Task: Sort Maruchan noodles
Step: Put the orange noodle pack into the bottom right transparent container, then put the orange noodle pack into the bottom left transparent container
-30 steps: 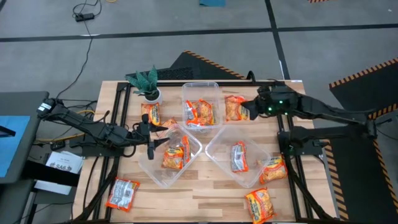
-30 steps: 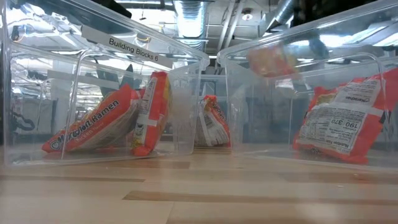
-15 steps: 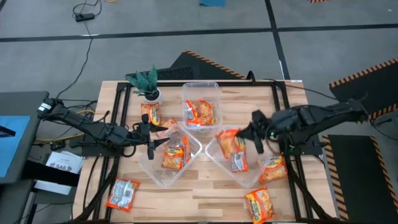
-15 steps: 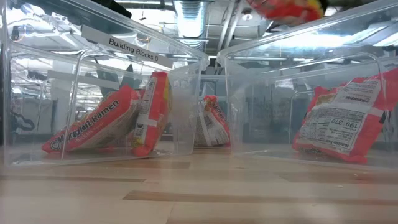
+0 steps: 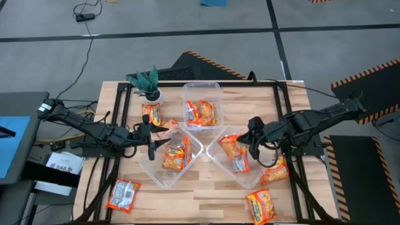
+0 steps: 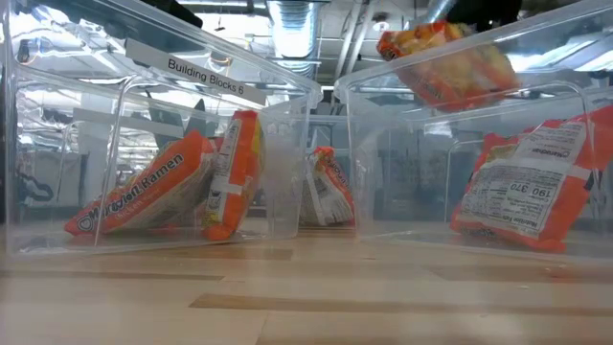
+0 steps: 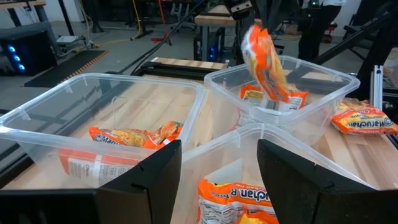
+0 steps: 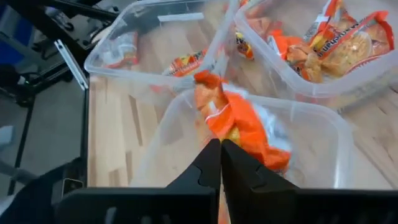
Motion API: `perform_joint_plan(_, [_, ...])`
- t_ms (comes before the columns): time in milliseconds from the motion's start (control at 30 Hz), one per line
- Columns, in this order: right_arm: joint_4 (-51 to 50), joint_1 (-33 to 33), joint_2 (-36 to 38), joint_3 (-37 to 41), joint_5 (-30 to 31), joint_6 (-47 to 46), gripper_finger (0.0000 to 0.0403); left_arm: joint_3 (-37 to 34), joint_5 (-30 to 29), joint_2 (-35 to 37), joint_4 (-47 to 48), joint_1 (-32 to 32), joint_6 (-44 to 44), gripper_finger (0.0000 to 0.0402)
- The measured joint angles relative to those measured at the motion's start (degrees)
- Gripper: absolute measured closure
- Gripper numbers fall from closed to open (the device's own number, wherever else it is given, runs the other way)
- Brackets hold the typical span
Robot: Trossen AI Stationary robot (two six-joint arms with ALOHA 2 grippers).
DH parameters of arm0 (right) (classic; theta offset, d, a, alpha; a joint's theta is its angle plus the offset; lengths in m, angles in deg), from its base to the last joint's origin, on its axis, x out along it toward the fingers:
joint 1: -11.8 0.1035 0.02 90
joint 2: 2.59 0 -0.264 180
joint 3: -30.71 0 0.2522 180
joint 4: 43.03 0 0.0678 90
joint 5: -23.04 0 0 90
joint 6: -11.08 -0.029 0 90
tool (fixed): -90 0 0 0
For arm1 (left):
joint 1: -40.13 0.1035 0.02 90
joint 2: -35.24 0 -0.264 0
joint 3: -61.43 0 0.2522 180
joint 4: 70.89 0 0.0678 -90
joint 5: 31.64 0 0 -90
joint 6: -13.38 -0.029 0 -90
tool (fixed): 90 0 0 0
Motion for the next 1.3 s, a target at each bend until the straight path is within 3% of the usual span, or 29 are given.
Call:
perform_joint_plan(367, [1.2,-0.34,-3.56,-0.04,0.14,-0.5,0.036,0.0,0.02,0.0,0.22,0.0,0.11,0.0203])
perform_joint_plan(667, [0.81,-3.99,-3.06,-0.02,8.85,2.33,0.0347,0.0,-0.12,0.0,0.37,0.0,-0.58,0.0203])
perform_joint_plan(767, [-0.03,-6.24,-3.07,-0.02,9.15,5.84,0.0347,0.0,-3.01,0.47,0.76,-0.12,-2.33,0.0203])
perform_joint_plan(967, [-3.25,-10.04,-3.58,-0.02,9.41,8.95,0.0346,-0.02,-5.01,5.91,7.05,-0.99,-2.36,0.0203])
perform_joint_plan(1133, [-3.49,-10.33,-3.49,-0.02,15.76,10.45,0.0346,-0.03,-5.04,13.09,13.35,-1.82,-0.36,0.0203])
perform_joint_plan(1300, [0.39,-10.3,-3.5,0.16,16.28,14.63,0.0348,-3.41,-5.01,18.58,10.81,-3.1,-2.33,0.0203])
